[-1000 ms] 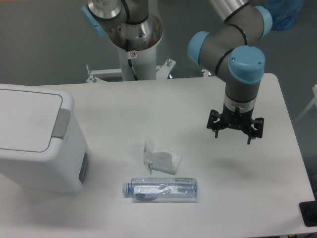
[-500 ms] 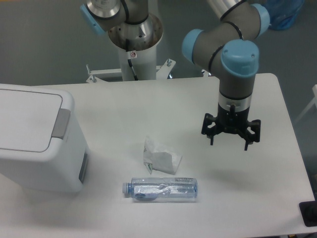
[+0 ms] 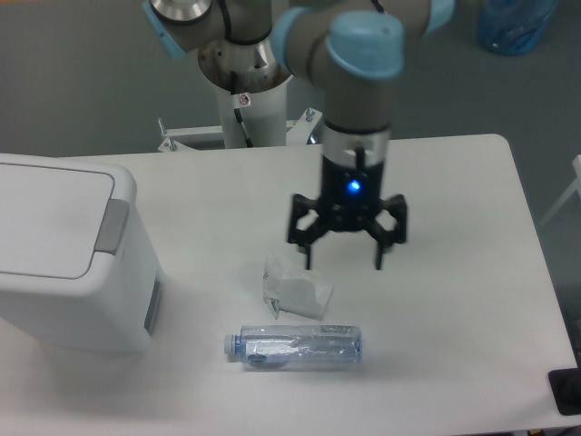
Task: Open the trash can
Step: 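Lower the gripper onto the lid edge of the white trash can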
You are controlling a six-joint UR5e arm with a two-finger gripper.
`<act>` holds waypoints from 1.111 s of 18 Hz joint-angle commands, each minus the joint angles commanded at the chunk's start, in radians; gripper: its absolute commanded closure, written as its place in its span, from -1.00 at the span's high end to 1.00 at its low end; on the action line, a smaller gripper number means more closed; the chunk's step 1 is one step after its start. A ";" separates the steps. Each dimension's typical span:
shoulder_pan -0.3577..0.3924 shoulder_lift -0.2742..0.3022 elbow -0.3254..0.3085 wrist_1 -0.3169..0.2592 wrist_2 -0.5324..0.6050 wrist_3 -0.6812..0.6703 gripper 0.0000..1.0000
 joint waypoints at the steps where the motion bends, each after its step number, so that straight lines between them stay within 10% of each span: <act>1: -0.021 0.008 -0.002 0.002 -0.009 -0.015 1.00; 7: -0.166 0.014 -0.034 0.000 -0.008 -0.083 1.00; 20: -0.212 0.051 -0.097 0.012 -0.006 -0.083 1.00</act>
